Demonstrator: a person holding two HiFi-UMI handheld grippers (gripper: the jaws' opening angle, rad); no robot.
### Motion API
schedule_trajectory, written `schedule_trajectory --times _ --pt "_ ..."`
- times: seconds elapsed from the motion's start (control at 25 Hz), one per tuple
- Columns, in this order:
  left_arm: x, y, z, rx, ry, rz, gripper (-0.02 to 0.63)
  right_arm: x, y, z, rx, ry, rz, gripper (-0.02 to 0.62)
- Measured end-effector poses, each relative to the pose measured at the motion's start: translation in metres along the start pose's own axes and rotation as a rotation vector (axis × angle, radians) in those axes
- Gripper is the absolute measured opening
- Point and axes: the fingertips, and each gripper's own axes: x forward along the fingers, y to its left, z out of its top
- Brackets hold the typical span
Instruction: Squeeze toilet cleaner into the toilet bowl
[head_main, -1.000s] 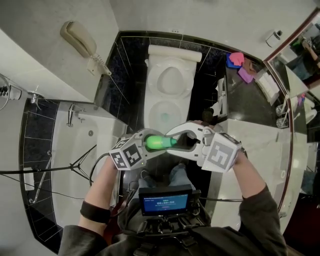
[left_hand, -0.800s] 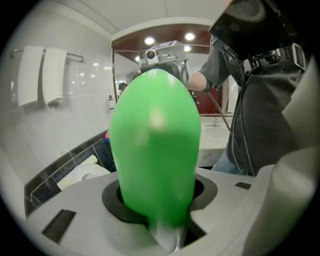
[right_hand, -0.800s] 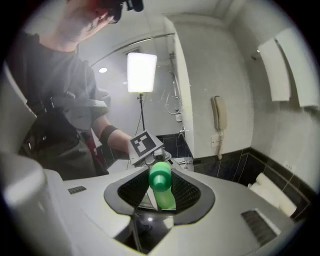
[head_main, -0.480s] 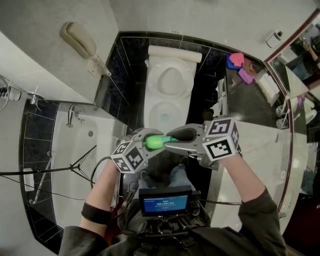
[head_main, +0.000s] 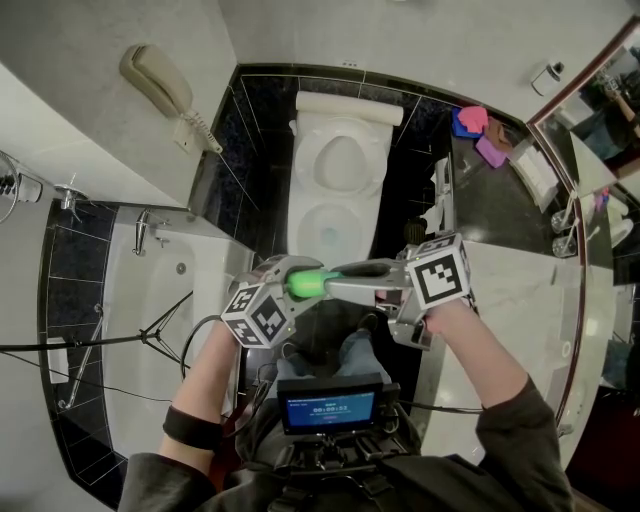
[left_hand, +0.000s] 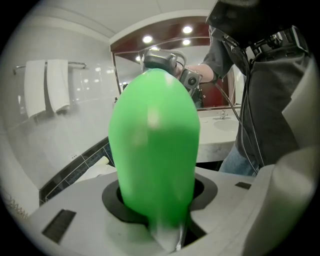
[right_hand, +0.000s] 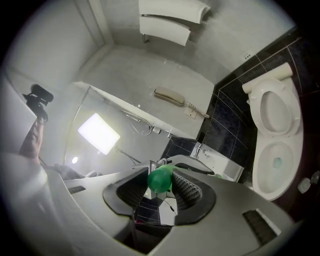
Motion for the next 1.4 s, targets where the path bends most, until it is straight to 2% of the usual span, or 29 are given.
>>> schedule_trajectory --times 0.08,0.12,0.16,0.2,0.32,0.36,0.44,0.52,0.76,0.88,1.0,1.12,1.4 --pt "-0.001 0.0 0.001 0.001 -0.002 -0.001 0.179 -0.001 0.004 0.003 0.004 -0.033 0.03 0.189" --pt "-0.001 -0.001 0.001 -0.001 -0.003 -0.008 0.179 -0.003 0.007 0.007 -0.068 -0.047 0.024 0.207" --pt "-0.001 -0.002 0.002 -0.009 -0.006 -0.02 0.179 -0.006 0.013 0.012 -0.19 -0.055 0.009 0.21" --pt "-0.002 -0.004 0.003 -0.021 -0.014 -0.037 0.179 -0.008 0.021 0.016 -0.356 -0.057 -0.01 0.212" --pt "-0.006 -0.01 0.006 -0.065 -0.044 -0.094 0.179 -0.012 0.04 0.015 -0.97 0.035 -0.127 0.212" --pt "-0.007 -0.012 0.007 -0.071 -0.047 -0.11 0.179 -0.011 0.045 0.011 -1.135 0.084 -0.164 0.212" --pt "-0.007 -0.016 0.008 -0.075 -0.046 -0.133 0.179 -0.007 0.053 0.006 -1.339 0.129 -0.177 0.221" --pt "-0.007 -0.019 0.009 -0.078 -0.047 -0.148 0.179 -0.004 0.056 -0.001 -1.42 0.149 -0.145 0.218" --pt "-0.01 -0.022 0.013 -0.074 -0.051 -0.156 0.179 -0.004 0.041 -0.018 -1.512 0.296 -0.151 0.213" --pt "-0.01 -0.026 0.015 -0.069 -0.048 -0.165 0.179 0.0 0.038 -0.024 -1.508 0.312 -0.15 0.212" --pt "-0.01 -0.028 0.016 -0.071 -0.054 -0.16 0.179 0.001 0.038 -0.028 -1.486 0.317 -0.145 0.158" --pt "-0.009 -0.029 0.019 -0.06 -0.051 -0.146 0.179 -0.002 0.044 -0.024 -1.364 0.286 -0.135 0.158" --pt "-0.003 -0.027 0.016 -0.022 -0.028 -0.056 0.179 -0.007 0.034 -0.026 -0.917 0.21 -0.136 0.16"
